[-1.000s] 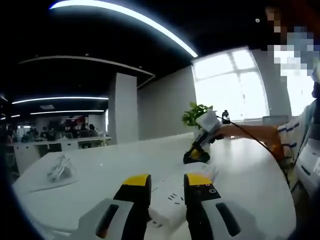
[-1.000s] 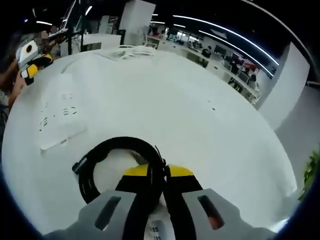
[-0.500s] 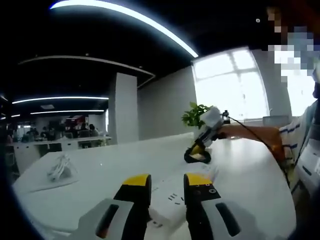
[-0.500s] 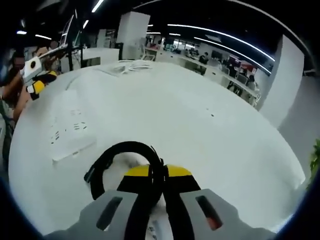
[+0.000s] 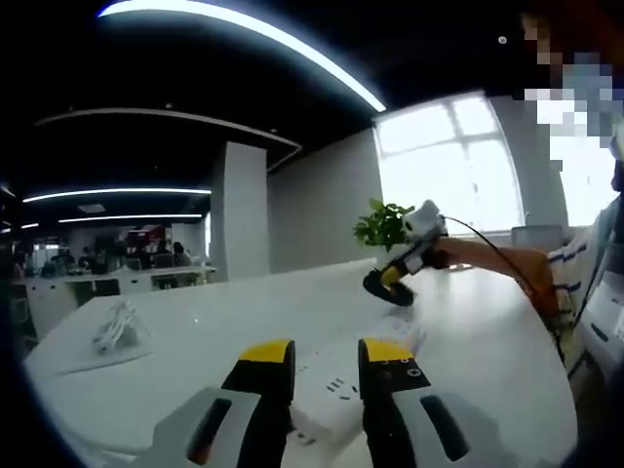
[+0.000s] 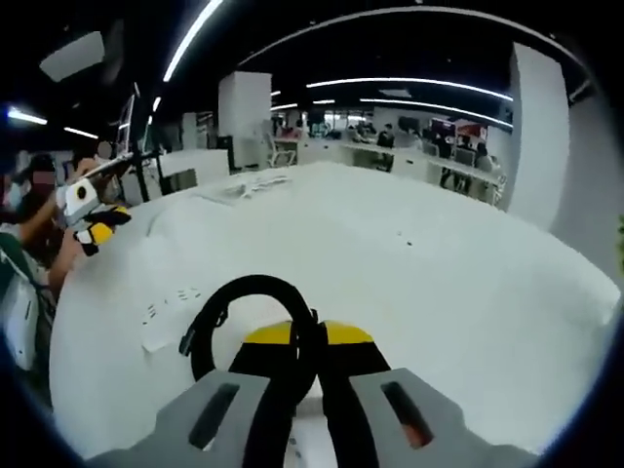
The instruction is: Straighten the power strip on the desk, plug the charger into it
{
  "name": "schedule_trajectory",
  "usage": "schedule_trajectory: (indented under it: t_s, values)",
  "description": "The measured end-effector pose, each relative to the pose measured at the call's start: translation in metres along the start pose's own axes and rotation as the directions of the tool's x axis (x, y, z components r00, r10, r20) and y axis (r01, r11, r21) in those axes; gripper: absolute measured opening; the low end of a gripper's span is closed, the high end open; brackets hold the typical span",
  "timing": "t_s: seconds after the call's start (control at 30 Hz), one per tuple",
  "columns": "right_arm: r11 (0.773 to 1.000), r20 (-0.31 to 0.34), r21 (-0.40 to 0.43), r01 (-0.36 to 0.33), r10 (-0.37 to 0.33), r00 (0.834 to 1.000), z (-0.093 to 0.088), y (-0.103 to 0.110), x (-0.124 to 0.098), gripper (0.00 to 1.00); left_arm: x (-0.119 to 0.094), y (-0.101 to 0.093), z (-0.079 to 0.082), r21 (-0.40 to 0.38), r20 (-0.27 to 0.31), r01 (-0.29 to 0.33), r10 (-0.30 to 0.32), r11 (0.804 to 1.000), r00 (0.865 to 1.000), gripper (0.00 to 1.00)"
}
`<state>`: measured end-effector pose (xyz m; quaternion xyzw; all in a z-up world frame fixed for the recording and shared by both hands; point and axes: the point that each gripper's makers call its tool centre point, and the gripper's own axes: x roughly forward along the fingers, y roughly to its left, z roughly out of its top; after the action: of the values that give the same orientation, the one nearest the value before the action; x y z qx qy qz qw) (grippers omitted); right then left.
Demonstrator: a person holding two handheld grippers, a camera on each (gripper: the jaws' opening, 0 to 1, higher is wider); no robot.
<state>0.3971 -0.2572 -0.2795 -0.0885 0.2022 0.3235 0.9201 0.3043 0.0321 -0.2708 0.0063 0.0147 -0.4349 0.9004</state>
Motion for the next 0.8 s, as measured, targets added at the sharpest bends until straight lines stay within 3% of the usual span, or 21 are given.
schedule_trajectory:
  t_s: [0.47,0.8]
  values:
    - [0.995,0.105,0.09,-0.032,0.022,0.994,0.005,0.003,-0.013,0.07,0.001,0.002,0.003,0.0,-0.004,0.006,-0.006,1.0,1.0,0.25]
    - [0.986,0.191,0.143,-0.086,0.058,0.98,0.018,0.005,-0.024,0.07,0.003,-0.002,0.007,0.015,-0.011,0.018,-0.018,1.0,1.0,0.25]
